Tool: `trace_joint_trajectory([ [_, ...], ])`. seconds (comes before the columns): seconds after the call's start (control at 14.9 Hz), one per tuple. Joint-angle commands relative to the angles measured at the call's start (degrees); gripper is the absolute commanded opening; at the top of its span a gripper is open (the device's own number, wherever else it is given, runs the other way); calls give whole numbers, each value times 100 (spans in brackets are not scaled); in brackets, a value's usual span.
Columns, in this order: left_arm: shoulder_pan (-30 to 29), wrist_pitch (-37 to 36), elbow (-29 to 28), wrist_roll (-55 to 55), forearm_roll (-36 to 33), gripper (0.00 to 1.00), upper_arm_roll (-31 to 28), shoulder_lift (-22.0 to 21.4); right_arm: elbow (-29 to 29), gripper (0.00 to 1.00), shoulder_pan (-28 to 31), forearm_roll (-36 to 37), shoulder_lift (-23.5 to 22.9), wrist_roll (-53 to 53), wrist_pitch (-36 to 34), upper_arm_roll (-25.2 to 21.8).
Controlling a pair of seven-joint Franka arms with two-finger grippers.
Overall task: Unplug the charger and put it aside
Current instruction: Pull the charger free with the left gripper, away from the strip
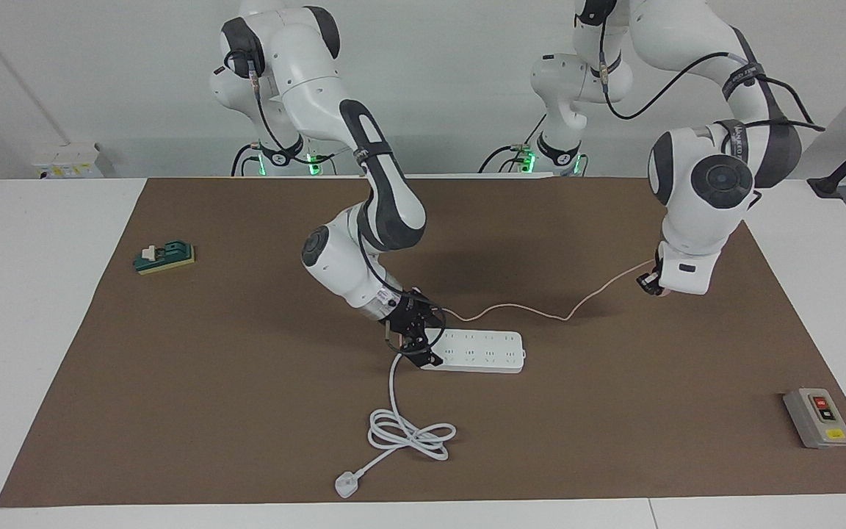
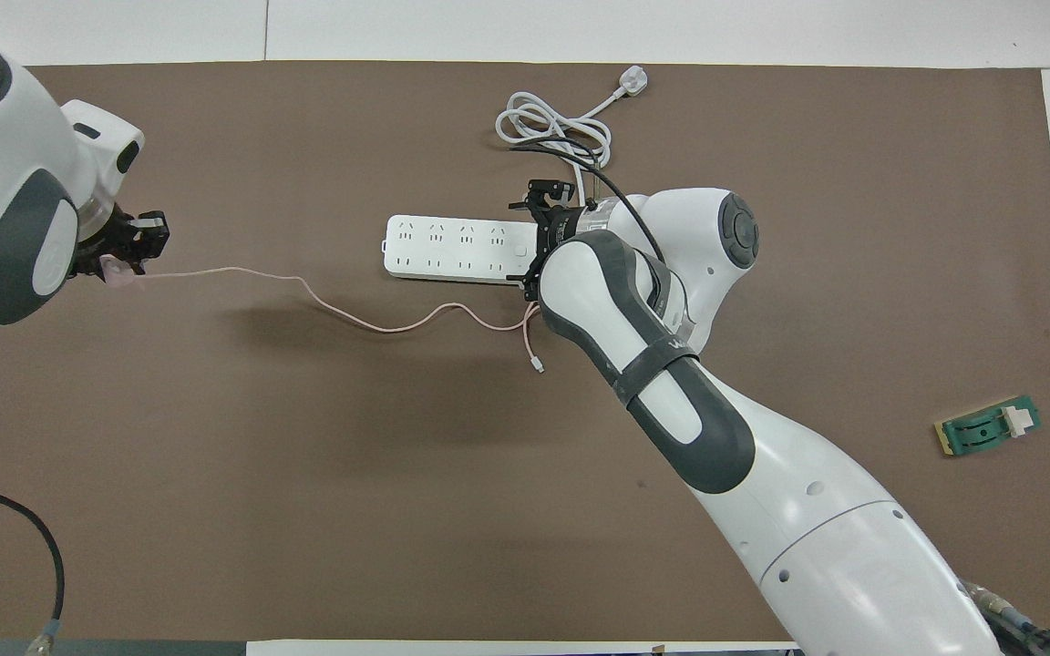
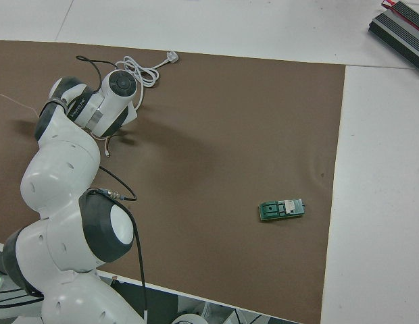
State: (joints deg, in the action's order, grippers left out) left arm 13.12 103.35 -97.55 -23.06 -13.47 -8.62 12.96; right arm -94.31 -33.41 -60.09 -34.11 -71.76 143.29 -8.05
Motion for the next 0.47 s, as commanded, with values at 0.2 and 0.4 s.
trace_joint_trajectory([
  [0.2,-811,2214,-2336,1670,1071,0,88,-1506,-904,100,71,917,975,154,-152,-22],
  [0.4,-916,2208,-2610,2845,2212,0,79,-1630,-1160,100,141,1883,1476,154,-625,-205],
])
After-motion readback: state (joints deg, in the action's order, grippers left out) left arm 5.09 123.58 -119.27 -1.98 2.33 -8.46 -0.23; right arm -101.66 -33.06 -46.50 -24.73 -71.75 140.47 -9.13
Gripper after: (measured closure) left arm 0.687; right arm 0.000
